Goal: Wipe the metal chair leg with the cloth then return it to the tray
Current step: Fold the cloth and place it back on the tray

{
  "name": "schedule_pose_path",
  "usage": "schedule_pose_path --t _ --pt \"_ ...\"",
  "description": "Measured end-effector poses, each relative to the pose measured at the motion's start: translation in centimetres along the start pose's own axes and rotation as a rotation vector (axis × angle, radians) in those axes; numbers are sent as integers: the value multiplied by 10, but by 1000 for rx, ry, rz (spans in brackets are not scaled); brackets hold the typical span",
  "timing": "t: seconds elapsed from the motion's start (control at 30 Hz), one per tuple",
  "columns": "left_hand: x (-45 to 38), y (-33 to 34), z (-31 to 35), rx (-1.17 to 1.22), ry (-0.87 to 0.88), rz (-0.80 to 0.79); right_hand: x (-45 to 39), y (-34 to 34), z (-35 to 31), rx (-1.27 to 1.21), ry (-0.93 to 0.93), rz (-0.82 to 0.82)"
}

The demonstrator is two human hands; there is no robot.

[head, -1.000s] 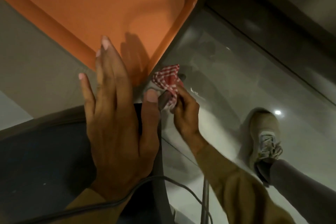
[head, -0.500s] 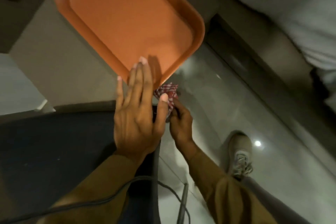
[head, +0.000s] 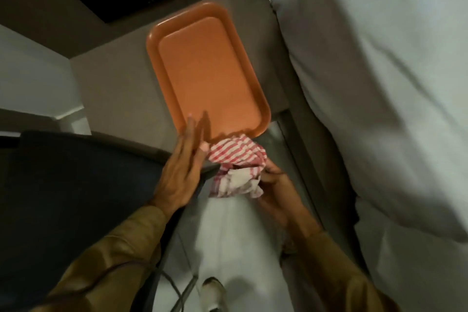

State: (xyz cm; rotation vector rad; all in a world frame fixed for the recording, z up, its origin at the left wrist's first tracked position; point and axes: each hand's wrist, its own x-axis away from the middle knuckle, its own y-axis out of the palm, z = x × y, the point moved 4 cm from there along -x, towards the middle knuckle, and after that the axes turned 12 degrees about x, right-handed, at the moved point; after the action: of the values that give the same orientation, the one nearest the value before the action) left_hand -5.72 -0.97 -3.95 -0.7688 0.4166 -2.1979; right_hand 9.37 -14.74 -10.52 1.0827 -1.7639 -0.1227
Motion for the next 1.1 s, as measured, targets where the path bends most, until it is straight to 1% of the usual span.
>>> schedule_pose_path --t 0.03,0.1,0.17,0.2,0.3,0.33,0.37,0.4,0.47,0.53,0.57,0.67,0.77,0.8,0.87,0.93,1.0,1.1 --pt "-2 3 8 172 -85 32 7 -2 -11 -41 15 -46" --pt "-5 12 25 433 -225 52 22 -1 -33 -119 32 -122" --pt "-7 24 43 693 -389 24 33 1 -55 -185 51 -147" --pt "-7 27 53 791 -438 28 36 2 -68 -203 73 -148" --pt "-7 26 76 962 -445 55 43 15 -106 -176 135 -204" --pt "-5 23 81 979 -441 62 42 22 -117 -97 120 -206" --pt "-5 20 84 967 -420 59 39 26 -126 71 79 -176" --pt "-5 17 86 937 -396 60 35 30 -134 293 24 -122" --pt "-8 10 81 832 -368 123 26 36 -145 670 -98 3" --pt "-12 8 76 735 -354 236 18 39 -146 900 -197 38" --pt "-13 7 75 704 -360 305 15 39 -146 957 -219 29" --pt "-23 5 71 697 -362 450 2 40 -143 1005 -251 -61" --pt "-33 6 58 741 -368 500 -8 41 -139 998 -285 -76" --pt "-34 9 50 758 -384 473 -10 40 -136 986 -295 -57" --pt "-30 22 41 787 -426 327 -11 36 -128 943 -284 2" --pt "-23 35 36 725 -439 209 -10 31 -124 946 -262 64" --pt "-19 38 34 640 -428 212 -12 28 -124 1003 -239 88" --pt "-25 24 36 553 -408 323 -23 35 -130 1148 -207 40"
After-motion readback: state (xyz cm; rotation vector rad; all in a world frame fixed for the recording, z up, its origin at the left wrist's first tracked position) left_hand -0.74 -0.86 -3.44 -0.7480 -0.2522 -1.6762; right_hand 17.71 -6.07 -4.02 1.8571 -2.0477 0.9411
